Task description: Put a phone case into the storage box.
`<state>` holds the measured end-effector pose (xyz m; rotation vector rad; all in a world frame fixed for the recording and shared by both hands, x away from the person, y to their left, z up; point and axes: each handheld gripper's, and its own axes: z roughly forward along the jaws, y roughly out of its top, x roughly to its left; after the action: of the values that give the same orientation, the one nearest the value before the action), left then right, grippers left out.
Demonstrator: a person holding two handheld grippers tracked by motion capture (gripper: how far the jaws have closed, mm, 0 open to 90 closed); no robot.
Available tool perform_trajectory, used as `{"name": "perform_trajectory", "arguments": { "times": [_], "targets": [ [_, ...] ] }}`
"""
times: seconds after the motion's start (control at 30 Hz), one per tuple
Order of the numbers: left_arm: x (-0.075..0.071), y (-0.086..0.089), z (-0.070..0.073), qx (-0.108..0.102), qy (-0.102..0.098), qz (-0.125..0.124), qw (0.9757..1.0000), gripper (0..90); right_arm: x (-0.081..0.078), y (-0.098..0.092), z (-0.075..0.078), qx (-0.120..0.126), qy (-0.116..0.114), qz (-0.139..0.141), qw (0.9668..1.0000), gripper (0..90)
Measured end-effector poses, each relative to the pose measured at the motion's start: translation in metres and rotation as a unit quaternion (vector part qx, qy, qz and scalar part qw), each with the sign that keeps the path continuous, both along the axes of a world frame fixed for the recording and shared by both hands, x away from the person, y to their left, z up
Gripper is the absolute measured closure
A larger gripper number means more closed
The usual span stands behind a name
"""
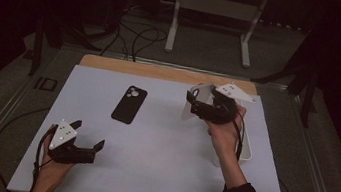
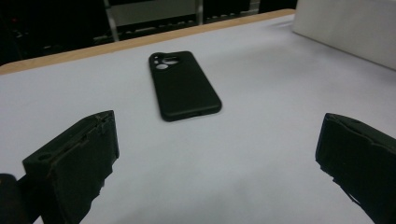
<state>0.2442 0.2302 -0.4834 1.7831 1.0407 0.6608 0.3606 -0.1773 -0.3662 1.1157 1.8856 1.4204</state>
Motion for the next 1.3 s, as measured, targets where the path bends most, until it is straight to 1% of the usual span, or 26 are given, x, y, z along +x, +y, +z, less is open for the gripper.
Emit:
{"name": "perform_trajectory", "arguments": {
  "times": [0.23,0.3,0.33,0.37,0.4,0.43,0.5,0.53,0.7,0.77,0.8,0.97,1.0,1.17,1.2,1.27,1.3],
  "targets": [
    [0.000,0.003,0.000,-0.008,-0.002,0.010,0.9999,0.2,0.015,-0.015,0.005,0.013,0.004,-0.024,0.9996,16.3],
    [0.000,0.003,0.000,-0.007,-0.005,0.012,0.9999,0.2,0.020,-0.019,0.005,0.016,0.007,-0.032,0.9993,16.3],
    [0.000,0.003,0.000,-0.007,-0.005,0.012,0.9999,0.2,0.020,-0.019,0.005,0.016,0.007,-0.032,0.9993,16.3],
    [-0.001,0.003,0.000,-0.006,-0.006,0.012,0.9999,0.2,0.024,-0.021,0.006,0.018,0.012,-0.038,0.9990,16.3],
    [-0.001,0.003,0.000,-0.006,-0.006,0.012,0.9999,0.2,0.024,-0.021,0.006,0.018,0.012,-0.038,0.9990,16.3],
    [-0.001,0.003,0.000,-0.004,-0.005,0.013,0.9999,0.2,0.028,-0.023,0.006,0.013,0.010,-0.046,0.9988,16.3],
    [0.000,0.003,0.000,-0.006,-0.002,0.014,0.9999,0.2,0.031,-0.025,0.007,0.008,0.011,-0.051,0.9986,16.3],
    [0.000,0.003,0.000,-0.006,-0.002,0.014,0.9999,0.2,0.031,-0.025,0.007,0.008,0.011,-0.051,0.9986,16.3],
    [-0.001,0.003,0.000,-0.006,-0.002,0.014,0.9999,0.2,0.039,-0.031,0.011,0.014,0.009,-0.069,0.9975,16.2],
    [-0.001,0.004,0.000,-0.006,-0.003,0.015,0.9999,0.2,0.040,-0.032,0.011,0.013,0.008,-0.070,0.9974,16.2],
    [-0.001,0.004,0.000,-0.008,-0.003,0.016,0.9998,0.2,0.044,-0.035,0.013,0.012,0.007,-0.080,0.9967,16.2],
    [-0.001,0.004,0.000,-0.009,-0.004,0.017,0.9998,0.2,0.051,-0.040,0.013,0.008,0.005,-0.093,0.9956,16.2],
    [0.000,0.004,0.000,-0.007,-0.004,0.017,0.9998,0.2,0.055,-0.044,0.014,0.007,0.006,-0.103,0.9946,16.2],
    [-0.001,0.004,0.000,-0.009,-0.004,0.019,0.9998,0.2,0.063,-0.051,0.015,0.003,0.010,-0.115,0.9934,16.2],
    [-0.001,0.004,0.000,-0.010,-0.004,0.020,0.9997,0.2,0.066,-0.054,0.015,0.000,0.012,-0.122,0.9924,16.2],
    [-0.001,0.004,0.000,-0.010,-0.004,0.020,0.9997,0.2,0.068,-0.056,0.015,-0.001,0.013,-0.126,0.9919,16.2],
    [-0.001,0.004,0.000,-0.009,-0.005,0.020,0.9997,0.2,0.071,-0.059,0.014,-0.002,0.014,-0.134,0.9908,16.2]
  ]
}}
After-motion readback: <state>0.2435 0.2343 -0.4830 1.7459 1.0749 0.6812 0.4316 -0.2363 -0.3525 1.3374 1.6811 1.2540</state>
